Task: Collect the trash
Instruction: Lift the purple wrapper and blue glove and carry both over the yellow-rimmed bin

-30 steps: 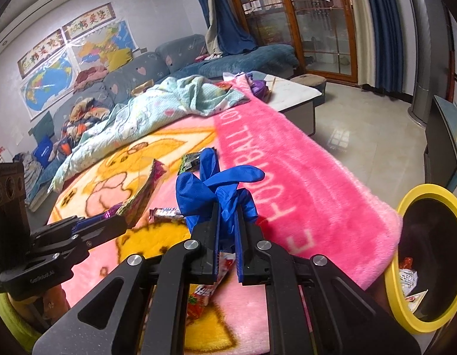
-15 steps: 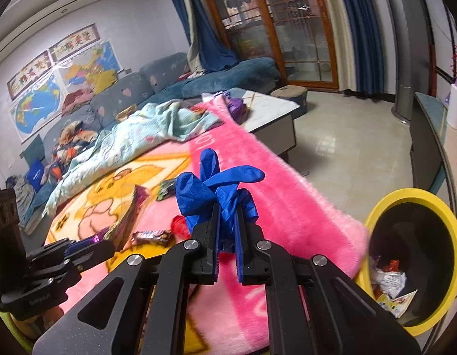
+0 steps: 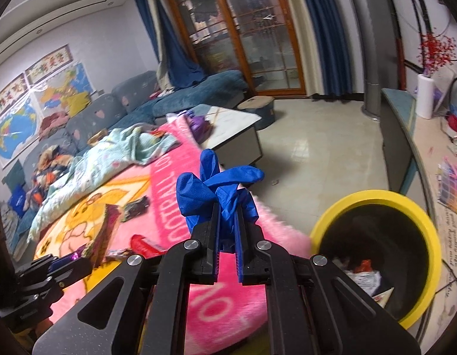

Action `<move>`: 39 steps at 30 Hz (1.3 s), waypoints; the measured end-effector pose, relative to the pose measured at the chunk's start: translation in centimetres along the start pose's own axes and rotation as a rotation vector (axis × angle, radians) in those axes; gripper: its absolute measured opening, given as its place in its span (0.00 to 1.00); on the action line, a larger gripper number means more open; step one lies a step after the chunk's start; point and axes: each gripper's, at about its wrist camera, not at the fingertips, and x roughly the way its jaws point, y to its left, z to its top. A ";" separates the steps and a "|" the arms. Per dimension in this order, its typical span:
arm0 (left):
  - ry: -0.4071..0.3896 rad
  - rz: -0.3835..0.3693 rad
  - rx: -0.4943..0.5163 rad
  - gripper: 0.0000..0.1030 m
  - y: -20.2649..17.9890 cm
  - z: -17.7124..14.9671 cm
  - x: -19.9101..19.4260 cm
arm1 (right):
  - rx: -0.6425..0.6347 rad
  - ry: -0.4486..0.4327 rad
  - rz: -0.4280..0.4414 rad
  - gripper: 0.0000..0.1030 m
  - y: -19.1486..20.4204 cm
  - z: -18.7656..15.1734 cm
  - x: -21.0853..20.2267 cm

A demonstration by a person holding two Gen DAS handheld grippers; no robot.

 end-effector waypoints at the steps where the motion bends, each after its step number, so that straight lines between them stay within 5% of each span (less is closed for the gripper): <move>1: 0.001 -0.006 0.007 0.18 -0.4 0.1 0.2 | 0.005 -0.004 -0.007 0.08 -0.4 0.0 -0.2; 39: 0.131 -0.173 0.190 0.18 -11.5 0.2 11.6 | 0.355 -0.019 -0.267 0.08 -17.0 -2.6 -3.7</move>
